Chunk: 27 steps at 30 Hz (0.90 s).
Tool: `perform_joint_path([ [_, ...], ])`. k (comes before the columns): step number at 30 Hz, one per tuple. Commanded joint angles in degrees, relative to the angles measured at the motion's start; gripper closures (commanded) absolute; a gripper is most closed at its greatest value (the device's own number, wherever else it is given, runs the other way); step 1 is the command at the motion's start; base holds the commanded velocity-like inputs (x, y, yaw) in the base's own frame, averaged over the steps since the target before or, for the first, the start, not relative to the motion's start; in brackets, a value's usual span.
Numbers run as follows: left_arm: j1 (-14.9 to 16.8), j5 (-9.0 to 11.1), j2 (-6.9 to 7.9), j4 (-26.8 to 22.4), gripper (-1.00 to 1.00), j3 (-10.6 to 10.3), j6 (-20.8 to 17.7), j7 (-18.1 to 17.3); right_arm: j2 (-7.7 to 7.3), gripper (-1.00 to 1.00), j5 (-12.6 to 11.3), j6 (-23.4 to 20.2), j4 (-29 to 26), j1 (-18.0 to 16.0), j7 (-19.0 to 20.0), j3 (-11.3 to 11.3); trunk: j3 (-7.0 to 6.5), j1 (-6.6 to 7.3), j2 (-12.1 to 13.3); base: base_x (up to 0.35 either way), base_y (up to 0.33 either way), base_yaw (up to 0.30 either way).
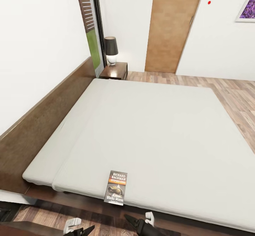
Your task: In the bedroom, move the book from the bed onto either nightstand, and place the two sandals side by side next to the bed.
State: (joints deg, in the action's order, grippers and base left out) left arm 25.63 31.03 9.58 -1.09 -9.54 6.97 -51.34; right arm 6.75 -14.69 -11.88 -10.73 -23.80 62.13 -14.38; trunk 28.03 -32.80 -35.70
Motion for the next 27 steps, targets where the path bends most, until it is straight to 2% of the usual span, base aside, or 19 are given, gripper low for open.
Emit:
perform_joint_path([
  [1, 0.0, 0.3, 0.01, 0.0, -1.00, -0.5, 0.5, -0.1, 0.02, -1.00, -0.2, -0.6, 0.0, 0.0, 1.7, -0.1, 0.06, -0.01, -0.1, 0.000, 0.000, 0.000],
  [4, 0.0, 0.3, -0.01, 0.0, -1.00, -0.5, 0.5, -0.1, 0.02, -1.00, -0.2, -0.6, 0.0, 0.0, 4.0, -0.1, 0.06, -0.01, -0.1, 0.000, 0.000, 0.000],
  [15, 0.0, 0.3, -0.09, 0.0, -1.00, -0.6, 0.5, 0.0, 0.02, -1.00, -0.3, -0.5, 0.0, 0.0, 7.2, -0.2, 0.06, -0.01, -0.1, 0.000, 0.000, 0.000],
  [20, 0.0, 0.3, -0.09, 0.0, -1.00, -0.6, 0.5, 0.0, -0.04, -1.00, -0.3, -0.6, 0.0, 0.0, 13.4, -0.2, 0.06, -0.01, -0.1, 0.000, 0.000, 0.000],
  [27, 0.0, 0.3, -0.09, 0.0, -1.00, -0.6, 0.5, 0.0, -0.06, -1.00, -0.3, -0.6, 0.0, 0.0, 15.3, -0.2, 0.06, -0.01, -0.1, 0.000, 0.000, 0.000],
])
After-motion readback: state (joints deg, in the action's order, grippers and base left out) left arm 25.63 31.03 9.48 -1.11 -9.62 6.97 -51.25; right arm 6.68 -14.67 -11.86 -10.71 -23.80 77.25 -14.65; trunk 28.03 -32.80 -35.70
